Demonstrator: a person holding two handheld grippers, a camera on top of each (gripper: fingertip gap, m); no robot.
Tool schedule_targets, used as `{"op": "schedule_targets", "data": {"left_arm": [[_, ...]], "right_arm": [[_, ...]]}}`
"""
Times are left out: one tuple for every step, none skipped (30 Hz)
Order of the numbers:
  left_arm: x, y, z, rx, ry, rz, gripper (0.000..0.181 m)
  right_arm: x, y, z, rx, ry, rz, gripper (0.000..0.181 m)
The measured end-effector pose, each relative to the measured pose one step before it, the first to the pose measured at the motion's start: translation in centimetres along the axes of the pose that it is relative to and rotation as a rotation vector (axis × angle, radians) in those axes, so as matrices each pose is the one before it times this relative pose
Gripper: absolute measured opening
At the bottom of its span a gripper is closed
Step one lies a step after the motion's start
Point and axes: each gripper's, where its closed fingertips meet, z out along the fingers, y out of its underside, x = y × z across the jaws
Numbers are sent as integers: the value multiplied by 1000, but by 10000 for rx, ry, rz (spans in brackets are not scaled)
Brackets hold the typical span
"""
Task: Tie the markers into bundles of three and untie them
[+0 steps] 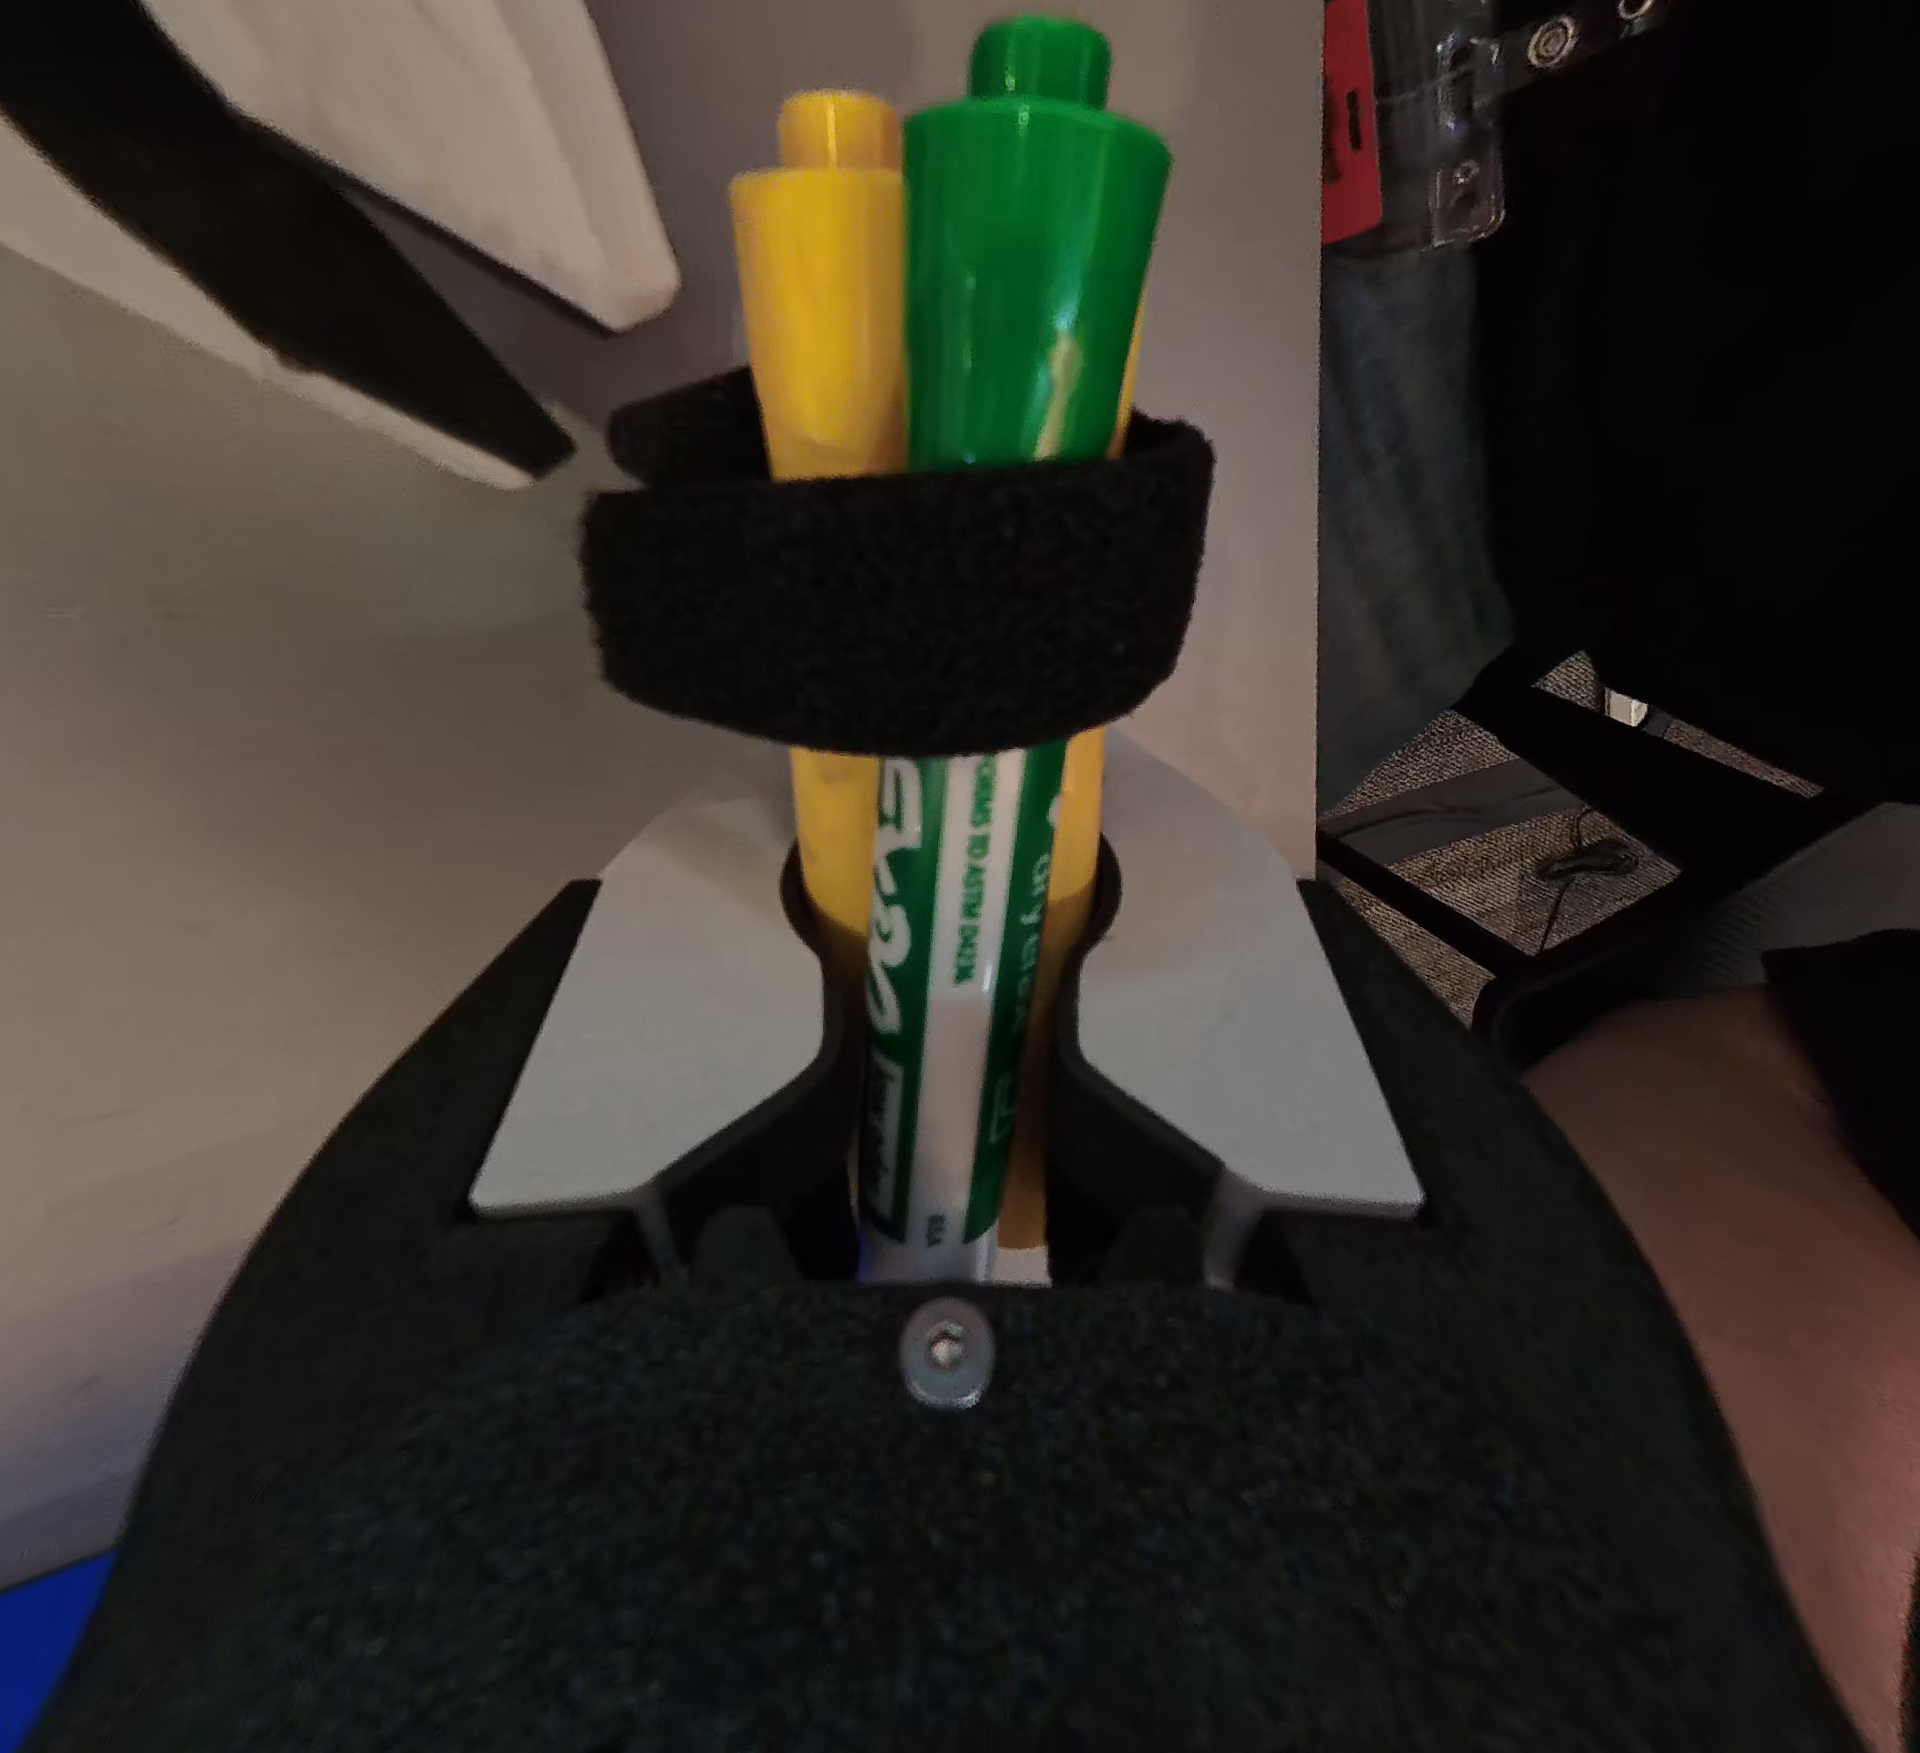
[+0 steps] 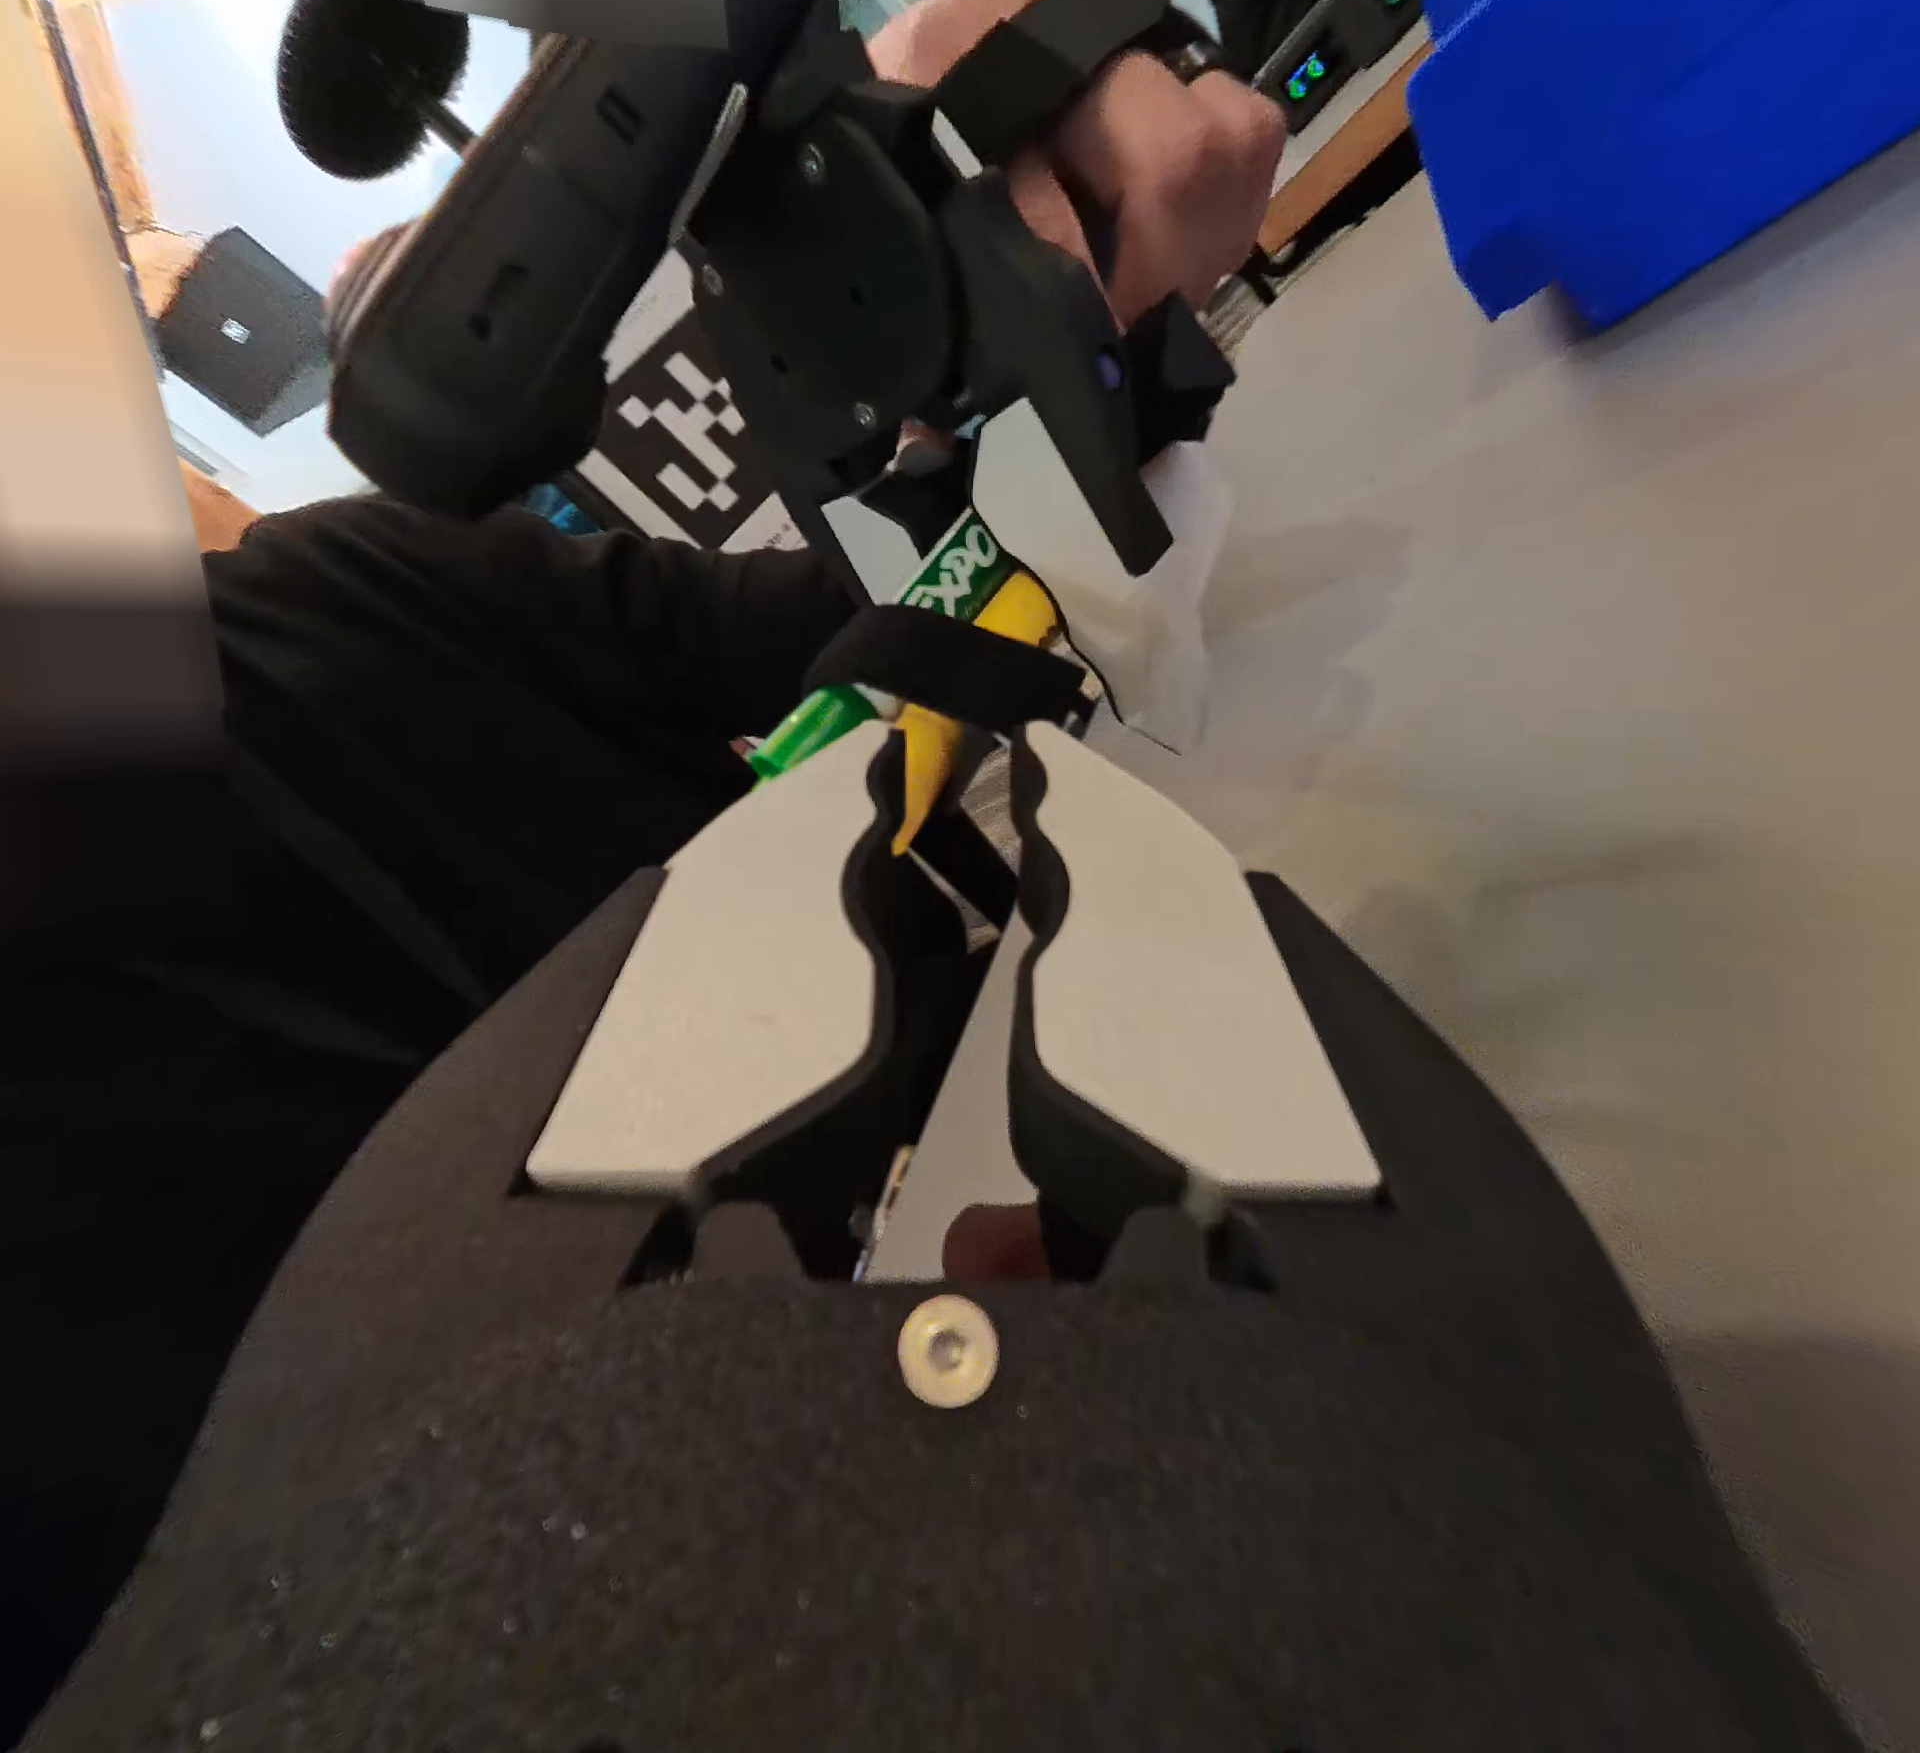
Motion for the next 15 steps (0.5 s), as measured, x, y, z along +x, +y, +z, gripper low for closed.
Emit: {"op": "schedule_targets", "data": {"left_arm": [[-27, -69, 97, -16, 30, 20, 41], [-45, -51, 101, -29, 31, 8, 42], [-59, -18, 81, -23, 30, -3, 42], [-106, -59, 50, 5, -5, 4, 42], [-41, -103, 31, 46, 31, 9, 42], [52, -86, 54, 41, 83, 14, 41], [-30, -53, 80, 15, 25, 32, 41], [-46, 6, 102, -10, 22, 13, 41], [-50, 42, 90, -27, 29, -9, 42], [-139, 35, 41, -4, -39, 7, 42], [-139, 37, -5, 8, -49, -7, 42], [-137, 50, -57, 4, -44, -32, 42], [-141, 35, -81, 21, -62, -23, 41], [-62, 29, -70, 23, -17, -11, 41], [26, -5, -36, 33, 28, 19, 41]], "right_arm": [[-17, 59, 114, -23, -118, 153, 16], [312, 267, 45, -211, 97, 134, 9], [312, 212, 25, -151, 129, -1, 3], [155, 237, 16, -112, 29, 48, 1], [205, 286, -23, -173, 64, 111, 1], [196, 177, -20, -75, 102, 2, 1], [190, -7, -29, 56, 117, 15, 1], [34, -56, 5, 60, 23, 78, 1], [55, 11, 16, 18, 34, 91, 1], [440, 99, -17, -41, 276, 159, 1], [267, 142, -14, -51, 146, 111, 1], [109, 42, -12, 63, 31, 145, 1], [249, 20, -63, 89, 121, 226, 0], [14, -33, -60, 97, -20, 134, 0], [29, -55, -50, 100, 13, 18, 0]]}}
